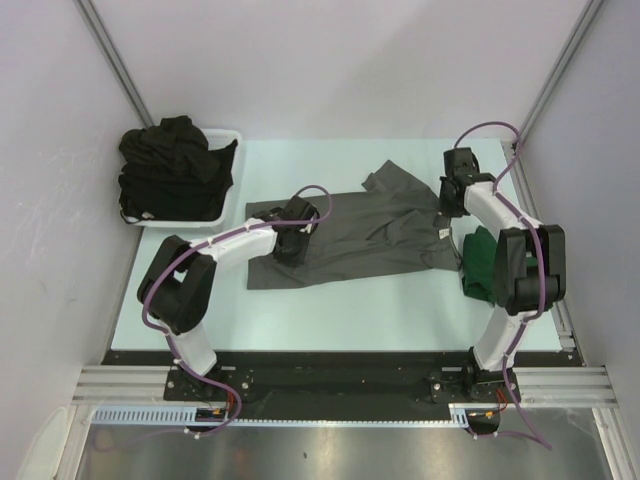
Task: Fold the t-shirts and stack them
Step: Fold the flattened tshirt in 1/3 of the way
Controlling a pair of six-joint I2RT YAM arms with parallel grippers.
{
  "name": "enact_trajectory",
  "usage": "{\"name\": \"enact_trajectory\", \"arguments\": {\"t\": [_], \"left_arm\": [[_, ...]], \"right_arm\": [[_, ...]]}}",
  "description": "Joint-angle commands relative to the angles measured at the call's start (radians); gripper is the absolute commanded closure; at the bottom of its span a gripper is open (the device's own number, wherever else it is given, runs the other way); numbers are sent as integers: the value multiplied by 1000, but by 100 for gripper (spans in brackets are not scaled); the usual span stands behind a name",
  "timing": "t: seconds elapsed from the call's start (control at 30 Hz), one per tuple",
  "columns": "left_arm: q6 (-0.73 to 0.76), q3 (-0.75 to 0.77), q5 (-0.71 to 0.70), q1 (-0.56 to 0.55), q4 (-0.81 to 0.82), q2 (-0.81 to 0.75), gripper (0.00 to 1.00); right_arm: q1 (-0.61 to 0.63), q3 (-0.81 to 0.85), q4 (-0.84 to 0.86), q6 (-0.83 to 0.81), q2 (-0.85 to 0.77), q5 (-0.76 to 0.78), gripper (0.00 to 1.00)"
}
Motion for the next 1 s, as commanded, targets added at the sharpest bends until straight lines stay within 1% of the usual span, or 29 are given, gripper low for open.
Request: {"name": "enact_trajectory", "arguments": {"t": [0.0,0.17,0.33,0.73,0.97], "left_arm": [[8,15,10,5,16,-40,100],[12,28,7,5,6,-39,100],[15,23,4,5,2,-45,100],[22,-6,-7,5,-12,-73,100],[25,-8,-19,5,-29,-89,100]], "right_arm": [[8,-88,-14,28,-76,9,100],[15,-153,-10,48,-93,3,100],[18,-202,30,47,-99,8,100],[17,-202,108,1,-33,12,100],[6,-193,127,-19,18,38,100]]}}
